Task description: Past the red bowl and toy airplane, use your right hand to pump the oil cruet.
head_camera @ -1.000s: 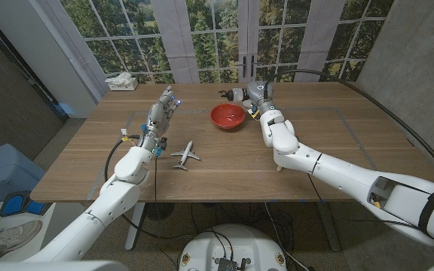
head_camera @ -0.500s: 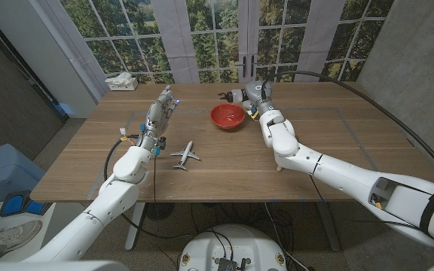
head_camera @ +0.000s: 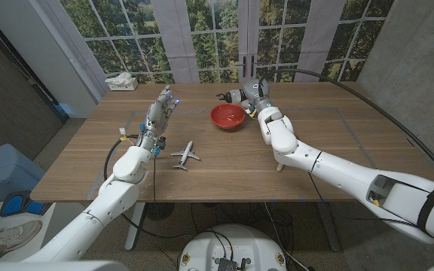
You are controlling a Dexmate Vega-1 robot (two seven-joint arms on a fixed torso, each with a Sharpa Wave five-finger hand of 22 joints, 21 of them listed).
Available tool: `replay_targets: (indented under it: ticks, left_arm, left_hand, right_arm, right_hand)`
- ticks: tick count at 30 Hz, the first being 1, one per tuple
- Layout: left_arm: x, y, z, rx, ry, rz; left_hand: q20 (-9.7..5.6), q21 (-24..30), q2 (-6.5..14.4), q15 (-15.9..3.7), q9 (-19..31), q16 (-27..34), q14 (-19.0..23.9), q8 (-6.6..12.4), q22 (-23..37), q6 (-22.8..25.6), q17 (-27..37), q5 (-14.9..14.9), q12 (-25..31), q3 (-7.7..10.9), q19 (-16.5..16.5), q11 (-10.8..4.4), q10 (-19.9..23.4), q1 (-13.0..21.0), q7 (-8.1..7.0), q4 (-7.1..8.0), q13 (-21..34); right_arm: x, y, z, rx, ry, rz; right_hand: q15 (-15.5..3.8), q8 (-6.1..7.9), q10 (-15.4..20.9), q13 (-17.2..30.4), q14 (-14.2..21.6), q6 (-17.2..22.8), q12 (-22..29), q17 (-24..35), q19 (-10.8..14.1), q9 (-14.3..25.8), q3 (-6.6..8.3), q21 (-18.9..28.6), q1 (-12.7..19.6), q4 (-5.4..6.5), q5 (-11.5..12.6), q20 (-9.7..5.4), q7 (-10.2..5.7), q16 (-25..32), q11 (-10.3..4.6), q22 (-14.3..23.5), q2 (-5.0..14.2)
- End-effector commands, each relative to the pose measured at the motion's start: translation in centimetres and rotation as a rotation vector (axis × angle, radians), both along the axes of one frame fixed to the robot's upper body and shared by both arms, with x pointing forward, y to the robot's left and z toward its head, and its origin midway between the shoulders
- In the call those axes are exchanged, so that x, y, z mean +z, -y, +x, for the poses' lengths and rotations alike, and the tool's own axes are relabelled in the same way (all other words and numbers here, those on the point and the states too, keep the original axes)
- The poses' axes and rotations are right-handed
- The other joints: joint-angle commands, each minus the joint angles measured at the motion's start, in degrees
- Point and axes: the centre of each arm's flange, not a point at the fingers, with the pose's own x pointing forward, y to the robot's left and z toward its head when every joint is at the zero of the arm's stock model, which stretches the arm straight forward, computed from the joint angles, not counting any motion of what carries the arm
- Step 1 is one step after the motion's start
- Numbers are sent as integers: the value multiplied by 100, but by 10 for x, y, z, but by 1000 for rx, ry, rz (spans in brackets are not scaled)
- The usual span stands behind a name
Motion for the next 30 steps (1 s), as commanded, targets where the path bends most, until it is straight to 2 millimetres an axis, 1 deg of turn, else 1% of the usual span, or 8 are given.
replay_targets:
  ticks: [1,8,10,12,13,17,19,30]
  left_arm:
    - [3,-1,2,2,-1,-1]
    - [3,-1,4,4,-2,-5]
    - [3,-1,4,3,-3,-4]
    - [3,-1,4,3,-3,-4]
    - [3,-1,5,2,-4,-3]
    - [4,-1,5,2,-4,-3]
    - [4,-1,6,3,-4,-4]
    - [6,-3,9,2,-4,-4]
  left_hand:
    - [-216,-9,441,-460,16,22,-357,7,19,-2,8,22,14,42,48,-39,-130,-26,-61,20,12]
    - [-209,-8,468,-463,16,25,-352,5,19,-9,10,27,14,58,49,-33,-128,-19,-58,37,12]
    - [-210,-9,476,-465,16,25,-352,5,19,-10,11,28,14,64,48,-32,-129,-17,-58,43,12]
    - [-209,-9,481,-465,16,25,-353,3,19,-15,11,29,13,68,47,-32,-131,-15,-59,48,11]
    - [-210,-9,483,-470,16,25,-353,2,19,-16,11,30,13,70,47,-33,-131,-14,-59,50,11]
    - [-208,-9,488,-461,17,23,-359,1,19,-21,11,31,12,76,46,-35,-135,-9,-58,56,11]
    - [-210,-9,489,-461,17,23,-359,1,19,-23,11,32,11,79,47,-35,-135,-8,-60,58,11]
    - [-209,-10,487,-464,17,22,-359,-2,19,-35,9,33,10,91,44,-34,-139,4,-57,66,11]
  right_arm:
    - [4,-1,3,-41,-49,29]
    - [1,1,4,-50,-47,23]
    - [1,2,4,-54,-54,30]
    - [1,2,4,-58,-50,30]
    - [1,3,4,-57,-56,31]
    - [2,3,5,-53,-64,31]
    - [1,2,5,-64,-68,26]
    - [0,5,7,-53,-59,28]
  right_hand:
    - [-81,1,1727,3187,39,779,2174,33,59,243,458,-32,-14,344,46,-623,-106,6,-214,17,751]
    - [-76,127,1625,3402,-10,854,2341,52,-70,581,616,-141,23,327,89,-632,21,8,-82,-33,724]
    - [-73,158,1572,3284,-76,822,2283,69,-152,731,662,-225,29,305,101,-630,85,20,-53,-135,688]
    - [-70,192,1516,3255,-147,813,2267,77,-247,859,697,-317,30,292,110,-633,106,29,-83,-246,668]
    - [-68,228,1439,3214,-268,783,2243,84,-339,1035,731,-397,18,278,119,-632,137,39,-102,-369,634]
    - [-68,279,1305,3077,-497,742,2152,82,-510,1320,761,-533,-34,288,132,-632,162,34,-113,-586,601]
    - [-69,309,1263,2993,-627,736,2114,74,-636,1486,778,-636,-75,304,144,-628,147,19,-70,-724,586]
    - [-79,343,1280,2940,-771,746,2156,63,-613,1791,804,-632,-69,288,162,-637,111,0,-61,-876,615]
